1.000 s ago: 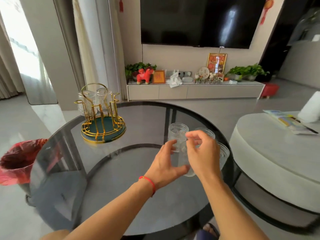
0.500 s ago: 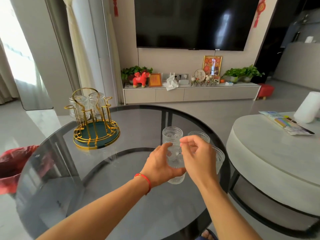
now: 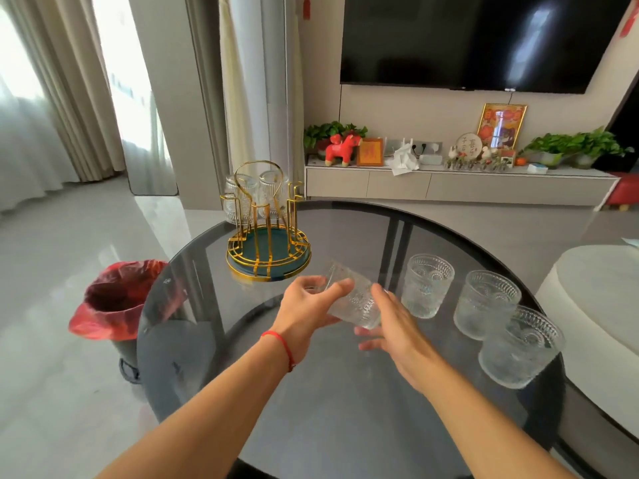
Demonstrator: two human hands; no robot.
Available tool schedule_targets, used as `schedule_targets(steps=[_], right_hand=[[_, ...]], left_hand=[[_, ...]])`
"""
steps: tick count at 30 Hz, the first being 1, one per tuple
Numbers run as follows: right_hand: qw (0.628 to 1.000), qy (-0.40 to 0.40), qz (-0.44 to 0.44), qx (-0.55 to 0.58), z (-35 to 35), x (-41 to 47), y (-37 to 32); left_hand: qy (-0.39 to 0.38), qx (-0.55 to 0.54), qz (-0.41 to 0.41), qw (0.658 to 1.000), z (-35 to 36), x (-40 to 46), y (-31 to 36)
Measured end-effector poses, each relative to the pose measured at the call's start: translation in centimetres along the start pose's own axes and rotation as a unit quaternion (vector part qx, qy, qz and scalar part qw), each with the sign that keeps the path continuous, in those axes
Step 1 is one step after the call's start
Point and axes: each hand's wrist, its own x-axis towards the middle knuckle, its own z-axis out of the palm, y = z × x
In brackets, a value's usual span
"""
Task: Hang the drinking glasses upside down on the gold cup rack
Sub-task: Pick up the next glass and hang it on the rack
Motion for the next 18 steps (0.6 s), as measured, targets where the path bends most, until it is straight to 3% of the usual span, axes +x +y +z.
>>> schedule_targets(steps=[3,5,6,7,9,11,18], right_hand=[[0.989,-0.029,0.015,0.144,1.3,1.9,0.5],[0.979,-0.03,0.001,0.203,1.7,3.1,0.6],[0.977,-0.018,-0.007,0.214,1.8,3.9,0.4],[0.977,0.001,-0.015,0.211,2.1,4.9,0.1],[0.982,0.049,-0.028,0.183,2.0,6.7,-0.8],[0.983,0.079,-0.045,0.159,2.1,8.8,-2.4],[0.976,0.148,-0.105,0.118,3.5,16.1,-10.9]], left_hand=[[-0.027,-0.003,0.003,1.0,-1.2,1.1,-0.2],[-0.035,0.061,0.041,0.997,-2.6,2.1,0.1],[-0.004,0.123,0.081,0.989,-3.6,2.7,-0.1],[0.051,0.213,0.135,0.966,-4.9,3.6,-0.6],[0.14,0.42,0.215,0.87,-7.2,5.0,-1.9],[0.143,0.538,0.219,0.801,-8.7,6.3,-3.4],[0.108,0.627,0.178,0.75,-8.9,8.3,-4.9]])
